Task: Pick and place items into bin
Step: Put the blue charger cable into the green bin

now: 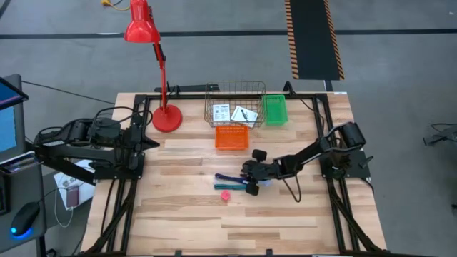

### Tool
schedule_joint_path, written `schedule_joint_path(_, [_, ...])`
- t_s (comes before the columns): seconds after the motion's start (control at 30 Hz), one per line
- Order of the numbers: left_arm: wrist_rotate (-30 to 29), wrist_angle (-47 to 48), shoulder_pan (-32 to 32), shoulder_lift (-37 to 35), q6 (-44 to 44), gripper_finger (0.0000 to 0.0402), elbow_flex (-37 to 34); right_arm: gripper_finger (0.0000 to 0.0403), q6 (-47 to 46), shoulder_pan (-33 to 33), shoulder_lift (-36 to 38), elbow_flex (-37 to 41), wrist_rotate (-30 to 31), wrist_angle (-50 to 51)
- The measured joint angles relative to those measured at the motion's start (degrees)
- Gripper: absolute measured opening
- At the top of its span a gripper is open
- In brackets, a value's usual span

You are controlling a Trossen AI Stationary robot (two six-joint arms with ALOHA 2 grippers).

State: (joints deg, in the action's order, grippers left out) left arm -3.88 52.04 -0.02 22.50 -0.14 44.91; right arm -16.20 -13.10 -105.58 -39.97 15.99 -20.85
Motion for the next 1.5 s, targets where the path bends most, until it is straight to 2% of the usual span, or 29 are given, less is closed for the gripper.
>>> schedule_joint_path(0.33, [0.0,0.0,0.0,0.0,0.2,0.0,0.0,0.0082,1.7,-0.6,5.2,0.0,-0.3,-1.7])
schedule_joint_path(0.97, [0.0,0.0,0.0,0.0,-0.1,0.0,0.0,0.0082,1.2,-1.8,5.0,-0.5,-2.3,1.4])
schedule_joint_path(1.1, [0.0,0.0,0.0,0.0,0.3,0.0,0.0,0.0082,-0.8,-1.8,5.0,-0.5,-4.0,2.0])
schedule_joint_path(1.5, [0.0,0.0,0.0,0.0,-0.2,0.0,0.0,0.0082,-6.4,-1.6,5.0,-0.5,-4.4,2.3])
